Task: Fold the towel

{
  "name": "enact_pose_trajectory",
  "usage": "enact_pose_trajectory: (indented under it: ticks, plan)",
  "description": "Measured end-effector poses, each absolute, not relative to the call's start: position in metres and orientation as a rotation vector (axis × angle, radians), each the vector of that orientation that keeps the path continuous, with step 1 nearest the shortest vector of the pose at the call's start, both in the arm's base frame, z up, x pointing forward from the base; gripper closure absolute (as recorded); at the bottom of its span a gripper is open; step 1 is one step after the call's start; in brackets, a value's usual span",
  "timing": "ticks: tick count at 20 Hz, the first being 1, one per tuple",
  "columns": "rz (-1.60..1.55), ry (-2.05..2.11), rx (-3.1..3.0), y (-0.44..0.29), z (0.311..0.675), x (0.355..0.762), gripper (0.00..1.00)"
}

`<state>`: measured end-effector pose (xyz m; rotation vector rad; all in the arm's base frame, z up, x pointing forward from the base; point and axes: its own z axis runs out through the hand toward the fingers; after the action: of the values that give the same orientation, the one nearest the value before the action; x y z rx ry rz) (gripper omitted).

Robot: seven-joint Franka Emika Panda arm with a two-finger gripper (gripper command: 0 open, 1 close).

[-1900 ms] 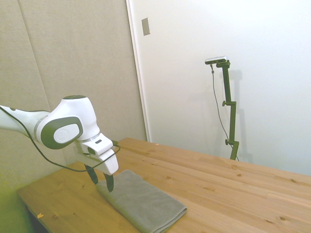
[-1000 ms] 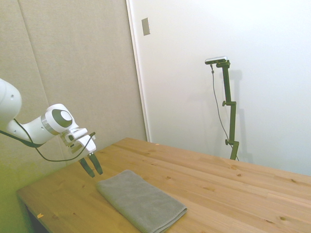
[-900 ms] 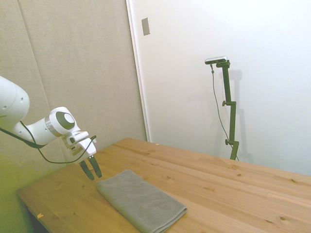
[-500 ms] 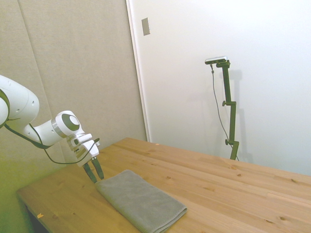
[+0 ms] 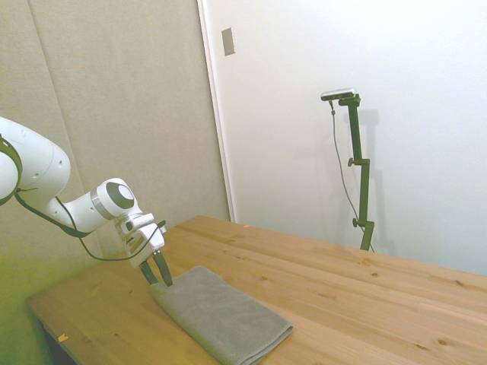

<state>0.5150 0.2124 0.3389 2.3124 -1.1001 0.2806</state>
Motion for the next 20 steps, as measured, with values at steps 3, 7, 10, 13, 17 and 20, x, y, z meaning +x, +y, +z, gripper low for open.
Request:
enact_pose_trajectory:
  ticks: [3, 7, 10, 13, 17, 20]
  plan:
    - [0.277, -1.093, 2.316, 0.2082, 0.3391, 0.5162, 1.0]
    - [0.278, -1.087, 2.328, 0.2071, 0.3374, 0.5158, 1.0]
    - [0.287, -1.082, 2.348, 0.2083, 0.3356, 0.5144, 1.0]
    - [0.289, -1.079, 2.357, 0.2084, 0.3336, 0.5132, 1.0]
    - [0.289, -1.079, 2.365, 0.2058, 0.3306, 0.5118, 1.0]
    - [0.292, -1.073, 2.38, 0.2049, 0.3295, 0.5083, 1.0]
